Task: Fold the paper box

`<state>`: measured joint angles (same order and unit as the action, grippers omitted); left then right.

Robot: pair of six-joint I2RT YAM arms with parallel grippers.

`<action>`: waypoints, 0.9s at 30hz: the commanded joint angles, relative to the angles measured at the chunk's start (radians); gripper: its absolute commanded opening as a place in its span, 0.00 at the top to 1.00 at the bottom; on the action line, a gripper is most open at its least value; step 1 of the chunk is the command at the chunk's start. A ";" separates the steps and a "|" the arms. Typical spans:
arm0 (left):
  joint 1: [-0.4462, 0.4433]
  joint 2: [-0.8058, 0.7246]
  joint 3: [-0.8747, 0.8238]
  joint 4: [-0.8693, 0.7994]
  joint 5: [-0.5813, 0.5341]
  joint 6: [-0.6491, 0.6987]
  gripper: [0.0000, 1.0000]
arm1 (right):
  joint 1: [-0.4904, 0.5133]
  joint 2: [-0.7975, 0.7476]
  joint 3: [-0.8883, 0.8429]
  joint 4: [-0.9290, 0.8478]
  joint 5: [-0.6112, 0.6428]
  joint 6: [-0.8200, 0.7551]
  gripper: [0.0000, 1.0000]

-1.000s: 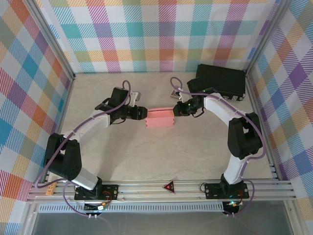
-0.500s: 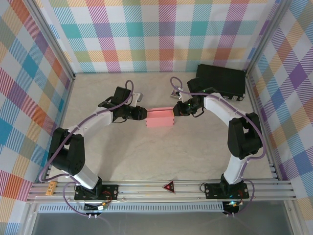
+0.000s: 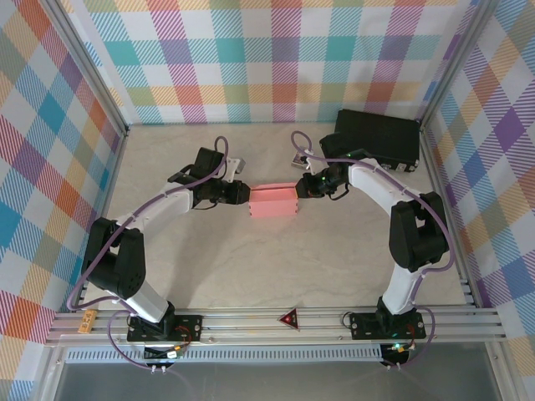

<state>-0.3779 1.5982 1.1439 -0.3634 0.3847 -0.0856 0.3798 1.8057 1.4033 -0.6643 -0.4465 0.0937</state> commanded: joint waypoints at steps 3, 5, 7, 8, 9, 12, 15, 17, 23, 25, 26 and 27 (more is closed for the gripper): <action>-0.004 0.016 0.028 0.017 0.029 -0.013 0.82 | -0.002 0.009 0.030 -0.015 -0.011 0.001 0.85; -0.004 0.016 0.030 0.021 0.033 -0.017 0.84 | -0.003 0.009 0.032 -0.015 -0.013 0.001 0.85; -0.004 0.017 0.030 0.023 0.034 -0.020 0.85 | -0.002 0.009 0.032 -0.018 -0.013 0.001 0.85; -0.004 0.019 0.032 0.022 0.039 -0.022 0.86 | -0.002 0.011 0.031 -0.018 -0.013 0.001 0.85; -0.005 0.019 0.033 0.022 0.040 -0.022 0.87 | -0.002 0.011 0.033 -0.019 -0.014 0.002 0.85; -0.004 0.021 0.036 0.023 0.048 -0.024 0.88 | -0.003 0.012 0.033 -0.019 -0.015 0.002 0.85; -0.004 0.022 0.036 0.026 0.050 -0.029 0.89 | -0.003 0.015 0.034 -0.020 -0.017 0.001 0.85; -0.004 0.020 0.036 0.032 0.054 -0.034 0.89 | -0.002 0.015 0.034 -0.020 -0.015 0.001 0.85; -0.004 0.029 0.030 0.035 0.060 -0.037 0.89 | -0.002 0.015 0.033 -0.020 -0.016 0.002 0.85; -0.004 0.032 0.024 0.039 0.066 -0.041 0.89 | -0.002 0.017 0.033 -0.020 -0.017 0.002 0.85; -0.004 0.034 0.024 0.040 0.067 -0.041 0.89 | -0.002 0.017 0.031 -0.019 -0.018 0.003 0.85; -0.004 0.035 0.021 0.039 0.066 -0.041 0.89 | -0.002 0.017 0.031 -0.019 -0.018 0.004 0.85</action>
<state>-0.3779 1.6150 1.1492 -0.3481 0.4118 -0.1158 0.3798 1.8057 1.4048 -0.6674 -0.4465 0.0940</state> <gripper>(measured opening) 0.109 0.148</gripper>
